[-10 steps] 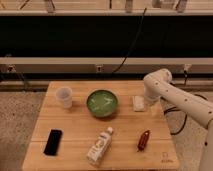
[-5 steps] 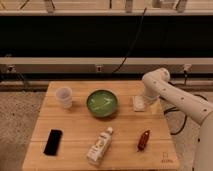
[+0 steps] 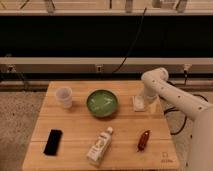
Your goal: Place the white sponge in the ceramic cup
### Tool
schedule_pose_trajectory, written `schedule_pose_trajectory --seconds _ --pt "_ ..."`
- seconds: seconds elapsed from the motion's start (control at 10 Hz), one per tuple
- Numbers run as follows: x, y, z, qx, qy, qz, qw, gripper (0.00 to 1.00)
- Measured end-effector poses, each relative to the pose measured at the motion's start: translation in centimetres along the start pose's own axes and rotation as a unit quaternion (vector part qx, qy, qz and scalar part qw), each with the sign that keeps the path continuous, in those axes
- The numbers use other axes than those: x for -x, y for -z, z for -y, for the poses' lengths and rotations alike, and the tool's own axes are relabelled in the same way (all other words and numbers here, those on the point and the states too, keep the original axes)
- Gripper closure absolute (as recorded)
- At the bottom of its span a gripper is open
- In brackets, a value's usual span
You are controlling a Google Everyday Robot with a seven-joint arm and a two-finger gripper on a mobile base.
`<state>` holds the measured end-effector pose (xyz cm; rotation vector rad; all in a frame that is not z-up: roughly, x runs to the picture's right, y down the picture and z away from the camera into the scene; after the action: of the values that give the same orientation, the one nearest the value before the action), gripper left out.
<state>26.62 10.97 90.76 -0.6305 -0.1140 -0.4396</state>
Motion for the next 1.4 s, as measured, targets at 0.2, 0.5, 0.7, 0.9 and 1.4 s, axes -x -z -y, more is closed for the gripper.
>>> schedule_pose_trajectory --seconds 0.2,0.5,0.7,0.9,1.4 --pt "-0.1 -0.5 0.0 0.001 0.0 0.002 1.0 0.2" --pt "-0.4 -1.0 0.0 0.0 0.001 0.004 1.0 0.2" --pt "-0.5 -1.2 0.1 0.001 0.001 0.004 1.0 0.2" --pt "-0.6 -1.5 0.2 -0.001 -0.001 0.007 1.0 0.2" --pt "-1.1 -2.0 0.2 0.0 -0.004 0.01 0.9999 0.25"
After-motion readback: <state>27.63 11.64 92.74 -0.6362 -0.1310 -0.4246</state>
